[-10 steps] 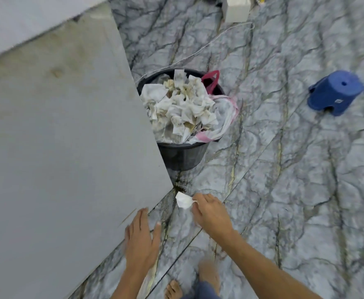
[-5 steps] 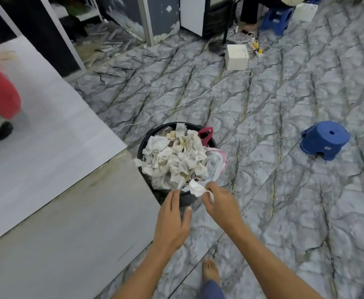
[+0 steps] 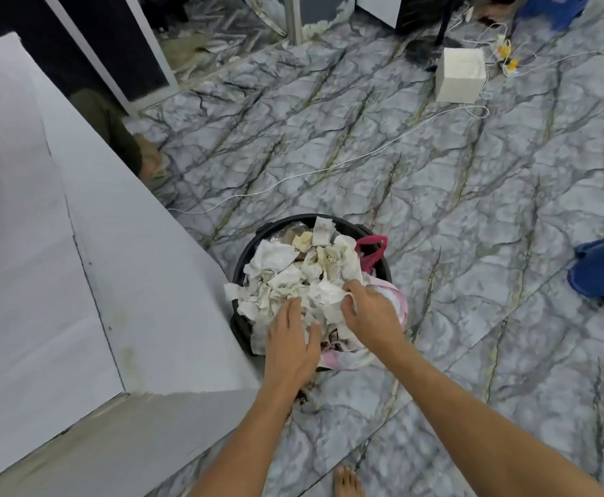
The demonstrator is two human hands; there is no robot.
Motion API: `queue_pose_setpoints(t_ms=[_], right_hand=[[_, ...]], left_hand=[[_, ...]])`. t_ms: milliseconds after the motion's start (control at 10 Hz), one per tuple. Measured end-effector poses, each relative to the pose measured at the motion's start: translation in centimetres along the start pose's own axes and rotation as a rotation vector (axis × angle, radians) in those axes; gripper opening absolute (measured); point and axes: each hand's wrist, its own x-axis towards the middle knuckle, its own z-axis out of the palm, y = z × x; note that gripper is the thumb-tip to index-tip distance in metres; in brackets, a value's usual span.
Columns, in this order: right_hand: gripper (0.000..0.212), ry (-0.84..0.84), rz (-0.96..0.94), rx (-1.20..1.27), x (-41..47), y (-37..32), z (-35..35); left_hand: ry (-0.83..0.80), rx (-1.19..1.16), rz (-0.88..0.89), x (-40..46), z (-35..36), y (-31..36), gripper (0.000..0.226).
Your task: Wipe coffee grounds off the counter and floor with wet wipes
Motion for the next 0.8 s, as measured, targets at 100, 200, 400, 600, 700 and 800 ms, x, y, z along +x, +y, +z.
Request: queue_pose_setpoints(t_ms=[100, 200, 400, 600, 700, 800], right_hand=[[0.023, -0.01, -0.037, -0.042, 3.3, 0.5, 1.7], [0.024, -0.036, -0.028, -0.072, 5.7, 0.8, 2.9], [0.028, -0.074, 0.018, -0.025, 7.8, 1.3, 4.7], [0.036, -0.06, -0.046, -0.046, 6.8, 2.1, 5.4], [0.051, -0.052, -0.072, -0.13, 5.1, 3.0, 5.1], [0.059, -0.065, -0.036, -0.138, 3.6, 2.9, 4.0]], left_hand=[[0.031, 0.044, -0.024, 3.1, 0.2, -0.3, 0.057], [0.05, 0.049, -0.048, 5.4, 0.3, -0.5, 0.056], [0.103, 0.014, -0.123, 7.8, 1.0, -1.5, 0.056], [0.079, 0.066, -0.123, 8.0, 1.3, -1.7, 0.055], [0.075, 0.081, -0.116, 7.2, 1.0, -2.0, 0.055], [0.054, 0.099, -0.119, 6.6, 0.2, -1.9, 0.056]])
